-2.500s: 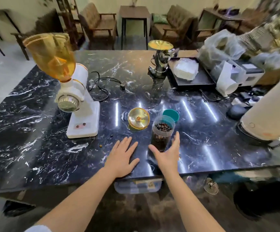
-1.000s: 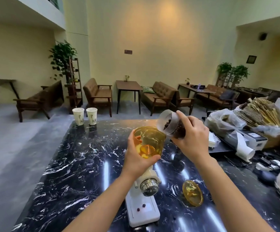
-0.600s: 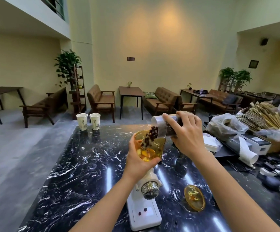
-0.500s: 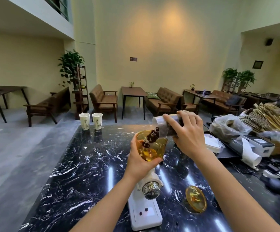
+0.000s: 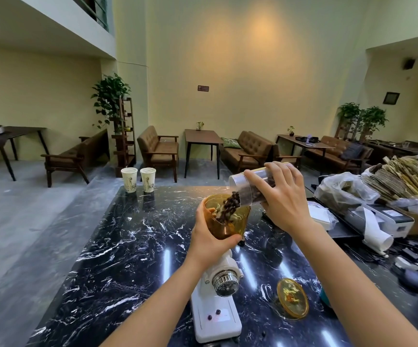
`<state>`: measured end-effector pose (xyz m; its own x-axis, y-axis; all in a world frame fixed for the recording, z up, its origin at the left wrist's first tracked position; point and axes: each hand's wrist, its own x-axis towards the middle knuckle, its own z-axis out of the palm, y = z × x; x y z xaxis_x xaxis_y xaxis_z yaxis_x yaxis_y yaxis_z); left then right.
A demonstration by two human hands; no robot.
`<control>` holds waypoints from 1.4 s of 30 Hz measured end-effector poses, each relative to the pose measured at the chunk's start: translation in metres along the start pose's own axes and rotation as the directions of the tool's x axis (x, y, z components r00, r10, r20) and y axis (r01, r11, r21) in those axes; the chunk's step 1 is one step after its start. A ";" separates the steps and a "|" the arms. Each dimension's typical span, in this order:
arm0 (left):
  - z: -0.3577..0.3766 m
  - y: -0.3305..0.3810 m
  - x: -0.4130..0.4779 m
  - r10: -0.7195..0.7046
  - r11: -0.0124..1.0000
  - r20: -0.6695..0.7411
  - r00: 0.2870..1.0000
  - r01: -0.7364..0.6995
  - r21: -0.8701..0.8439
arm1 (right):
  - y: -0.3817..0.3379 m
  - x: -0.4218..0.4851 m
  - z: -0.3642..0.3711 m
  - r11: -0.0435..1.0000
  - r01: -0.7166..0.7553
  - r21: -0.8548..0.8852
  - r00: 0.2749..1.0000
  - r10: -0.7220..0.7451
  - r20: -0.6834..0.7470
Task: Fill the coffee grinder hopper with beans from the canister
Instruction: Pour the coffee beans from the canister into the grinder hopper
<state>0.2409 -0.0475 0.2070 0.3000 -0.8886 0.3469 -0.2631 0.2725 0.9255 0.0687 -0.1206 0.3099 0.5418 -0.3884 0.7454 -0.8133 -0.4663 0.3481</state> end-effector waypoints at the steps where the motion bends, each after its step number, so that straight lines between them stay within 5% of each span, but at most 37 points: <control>1: 0.000 0.000 0.000 0.001 1.000 -0.003 1.000 0.000 0.004 | 0.000 0.000 0.000 1.000 0.001 -0.001 1.000 -0.001 -0.004; 19: -0.002 0.003 -0.002 0.002 1.000 0.013 1.000 -0.002 0.004 | 0.000 -0.002 -0.004 1.000 -0.011 0.010 1.000 0.011 -0.007; 28: -0.001 -0.006 0.001 0.045 0.999 0.021 0.999 -0.045 -0.022 | -0.009 -0.016 -0.005 0.900 -0.318 0.296 0.947 0.291 0.134; 32: 0.001 -0.008 0.003 0.061 0.998 0.015 0.998 -0.060 -0.037 | -0.012 -0.028 -0.006 0.743 -0.482 0.464 0.876 0.406 0.259; 36: 0.002 -0.010 0.003 0.080 0.997 -0.001 0.997 -0.080 -0.017 | -0.011 -0.062 0.000 0.336 -0.640 0.692 0.741 0.511 0.437; 39: 0.004 -0.010 0.003 0.094 0.996 -0.025 0.995 -0.094 0.007 | -0.002 -0.111 0.011 0.078 -0.705 0.705 0.617 0.560 0.554; 42: 0.010 -0.009 0.001 0.126 0.991 -0.063 0.990 -0.124 0.043 | 0.013 -0.175 0.024 -0.030 -0.743 0.669 0.519 0.606 0.603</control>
<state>0.2347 -0.0547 0.1975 0.3217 -0.8220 0.4699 -0.3376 0.3641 0.8680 -0.0312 -0.0777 0.1702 -0.0839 -0.9633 0.2549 -0.2361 -0.2293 -0.9443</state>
